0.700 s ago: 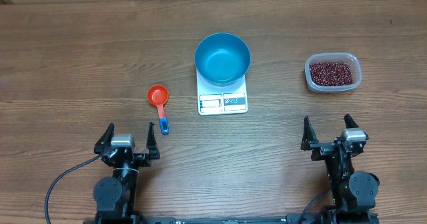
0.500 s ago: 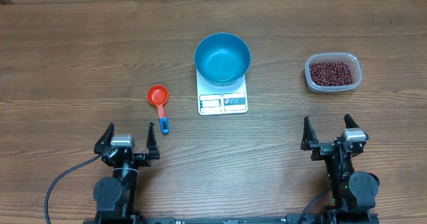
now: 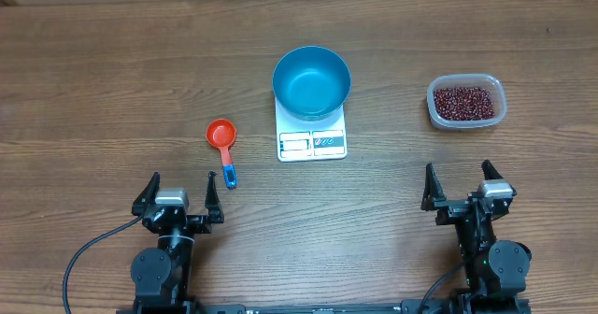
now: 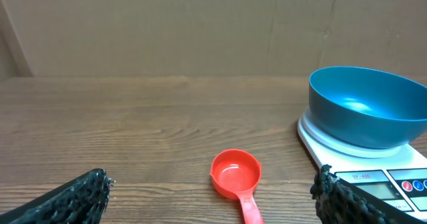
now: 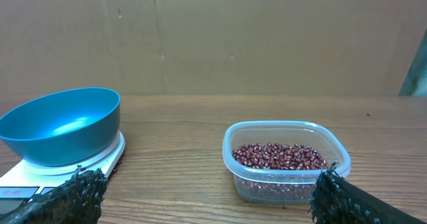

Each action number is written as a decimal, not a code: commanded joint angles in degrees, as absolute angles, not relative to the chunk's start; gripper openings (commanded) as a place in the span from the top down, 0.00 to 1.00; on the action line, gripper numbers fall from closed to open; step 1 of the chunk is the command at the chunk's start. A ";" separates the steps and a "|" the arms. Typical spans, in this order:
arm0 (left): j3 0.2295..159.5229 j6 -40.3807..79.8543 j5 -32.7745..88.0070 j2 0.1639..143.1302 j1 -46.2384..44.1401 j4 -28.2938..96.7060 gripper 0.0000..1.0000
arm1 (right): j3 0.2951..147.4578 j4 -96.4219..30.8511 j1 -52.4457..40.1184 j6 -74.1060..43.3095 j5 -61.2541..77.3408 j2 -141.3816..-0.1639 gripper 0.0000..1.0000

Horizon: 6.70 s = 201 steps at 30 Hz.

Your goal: Scoop item into bowl and weigh 150g on scale

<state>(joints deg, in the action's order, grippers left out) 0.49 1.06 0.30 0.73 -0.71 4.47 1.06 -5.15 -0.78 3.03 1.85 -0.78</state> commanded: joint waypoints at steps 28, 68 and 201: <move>0.25 -0.03 0.93 0.25 -0.38 4.47 0.00 | 0.47 -4.84 -0.91 3.29 1.13 -0.19 0.00; 0.25 -0.01 0.99 0.25 -0.38 4.47 0.00 | 0.47 -4.84 -0.91 3.29 1.13 -0.19 0.00; 77.93 -7.27 6.02 92.20 2.61 65.76 0.00 | 0.49 -4.84 -0.91 3.29 1.13 -0.19 0.00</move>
<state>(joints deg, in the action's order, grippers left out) 76.51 -6.22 5.39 92.01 2.42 65.98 1.06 -5.15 -0.78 3.03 1.87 -0.78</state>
